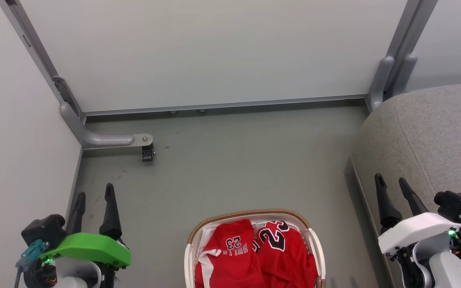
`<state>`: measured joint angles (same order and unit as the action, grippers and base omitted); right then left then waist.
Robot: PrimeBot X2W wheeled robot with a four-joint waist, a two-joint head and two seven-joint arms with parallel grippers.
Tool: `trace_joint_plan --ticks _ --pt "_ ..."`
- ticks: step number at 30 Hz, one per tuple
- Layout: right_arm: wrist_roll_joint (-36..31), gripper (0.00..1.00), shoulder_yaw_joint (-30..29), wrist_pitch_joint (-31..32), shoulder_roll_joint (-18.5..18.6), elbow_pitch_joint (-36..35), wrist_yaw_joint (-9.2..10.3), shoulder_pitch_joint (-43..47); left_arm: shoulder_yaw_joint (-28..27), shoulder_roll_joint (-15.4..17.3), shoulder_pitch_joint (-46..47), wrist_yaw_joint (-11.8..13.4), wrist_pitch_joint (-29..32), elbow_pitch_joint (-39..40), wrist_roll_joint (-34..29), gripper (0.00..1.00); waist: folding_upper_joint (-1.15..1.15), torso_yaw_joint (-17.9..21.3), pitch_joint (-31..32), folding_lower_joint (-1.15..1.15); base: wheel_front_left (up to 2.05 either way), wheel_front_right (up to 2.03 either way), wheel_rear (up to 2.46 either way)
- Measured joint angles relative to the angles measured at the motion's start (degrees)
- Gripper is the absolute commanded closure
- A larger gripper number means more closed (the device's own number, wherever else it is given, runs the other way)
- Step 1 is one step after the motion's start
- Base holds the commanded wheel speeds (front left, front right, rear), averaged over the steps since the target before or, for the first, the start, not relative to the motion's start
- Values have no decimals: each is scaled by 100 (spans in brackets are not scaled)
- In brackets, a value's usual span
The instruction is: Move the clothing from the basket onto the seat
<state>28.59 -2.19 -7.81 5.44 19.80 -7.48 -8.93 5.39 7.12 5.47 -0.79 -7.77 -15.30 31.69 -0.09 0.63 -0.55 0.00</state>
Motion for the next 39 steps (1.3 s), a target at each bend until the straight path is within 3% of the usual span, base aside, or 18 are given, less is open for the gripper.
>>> trace_joint_plan --ticks 17,22,31,39 --pt "-994 0 154 -241 59 477 0 -117 70 -86 -10 -178 -250 -144 -1063 0 0 70 -26 0 0 0 0" --pt "-1228 0 210 -309 63 422 0 -265 248 -172 4 -426 -318 -347 -1193 0 0 145 -156 0 0 0 0" --pt "-1624 0 265 -423 41 -21 -1 -1013 1110 -333 1042 -651 -428 -1227 -1477 0 0 335 -930 0 0 0 0" --pt "-1983 0 379 -510 -60 -408 -1 -1446 2680 -319 2151 -654 -519 -2609 -1031 0 0 622 -1916 1 0 0 0"
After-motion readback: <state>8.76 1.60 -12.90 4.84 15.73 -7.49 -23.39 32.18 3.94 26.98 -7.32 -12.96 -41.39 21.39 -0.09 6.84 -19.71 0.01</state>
